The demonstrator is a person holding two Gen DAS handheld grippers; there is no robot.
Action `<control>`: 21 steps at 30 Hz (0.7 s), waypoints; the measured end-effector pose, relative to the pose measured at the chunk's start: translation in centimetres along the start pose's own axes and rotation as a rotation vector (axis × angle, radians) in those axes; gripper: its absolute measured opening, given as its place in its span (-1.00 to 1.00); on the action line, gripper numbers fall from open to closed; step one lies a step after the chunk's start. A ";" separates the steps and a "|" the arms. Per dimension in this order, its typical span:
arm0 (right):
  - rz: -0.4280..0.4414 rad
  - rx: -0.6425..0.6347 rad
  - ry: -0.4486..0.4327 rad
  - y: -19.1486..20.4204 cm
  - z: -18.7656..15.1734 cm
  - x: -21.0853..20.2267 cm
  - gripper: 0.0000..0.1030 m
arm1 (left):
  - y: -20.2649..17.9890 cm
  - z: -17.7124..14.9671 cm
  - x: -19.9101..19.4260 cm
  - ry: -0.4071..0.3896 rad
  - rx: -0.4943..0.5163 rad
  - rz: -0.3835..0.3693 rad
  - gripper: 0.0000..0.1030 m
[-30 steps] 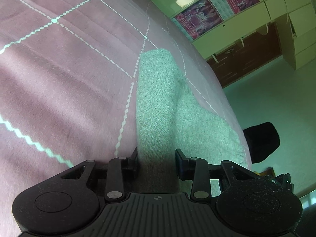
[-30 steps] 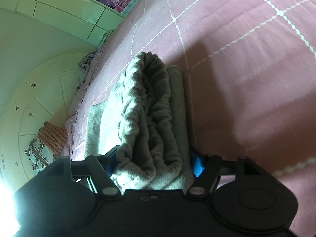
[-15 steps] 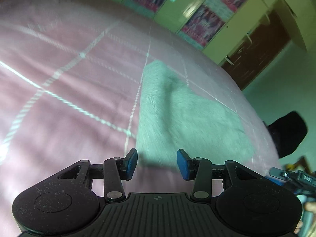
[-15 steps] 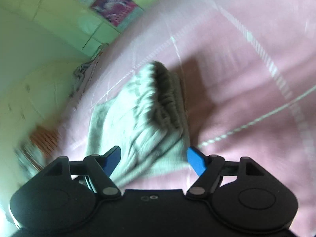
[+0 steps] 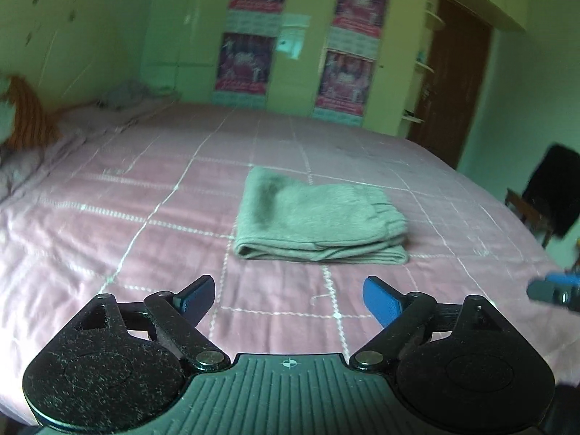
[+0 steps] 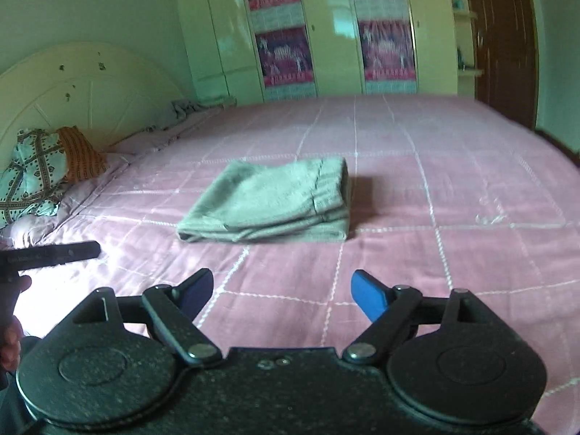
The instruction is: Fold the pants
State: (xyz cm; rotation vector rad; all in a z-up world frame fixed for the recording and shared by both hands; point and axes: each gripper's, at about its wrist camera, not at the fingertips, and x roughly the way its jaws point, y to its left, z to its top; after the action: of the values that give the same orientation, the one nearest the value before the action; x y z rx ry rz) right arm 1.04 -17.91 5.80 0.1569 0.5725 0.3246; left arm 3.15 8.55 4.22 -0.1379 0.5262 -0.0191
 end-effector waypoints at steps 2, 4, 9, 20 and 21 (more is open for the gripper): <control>-0.010 0.002 -0.037 0.8 0.0 -1.1 0.71 | -0.9 -0.2 -1.1 -0.010 0.008 0.001 0.73; -0.003 0.023 -0.063 1.0 -0.3 -2.0 0.73 | -1.6 -0.3 -1.7 -0.004 0.014 -0.008 0.73; -0.009 0.012 -0.080 1.3 -1.5 -2.9 0.73 | -2.6 -0.6 -3.2 -0.020 0.026 0.000 0.74; 0.006 0.037 -0.089 1.0 -1.2 -4.0 0.75 | -4.5 -0.8 -4.0 -0.038 0.065 -0.008 0.75; 0.009 0.036 -0.090 0.9 -1.2 -3.9 0.75 | -4.5 -0.8 -4.0 -0.037 0.065 -0.012 0.75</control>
State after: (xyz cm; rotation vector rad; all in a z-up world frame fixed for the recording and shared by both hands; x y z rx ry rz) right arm -2.98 -18.32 7.01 0.2077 0.4892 0.3144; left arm -0.66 4.22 6.14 -0.0778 0.4871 -0.0449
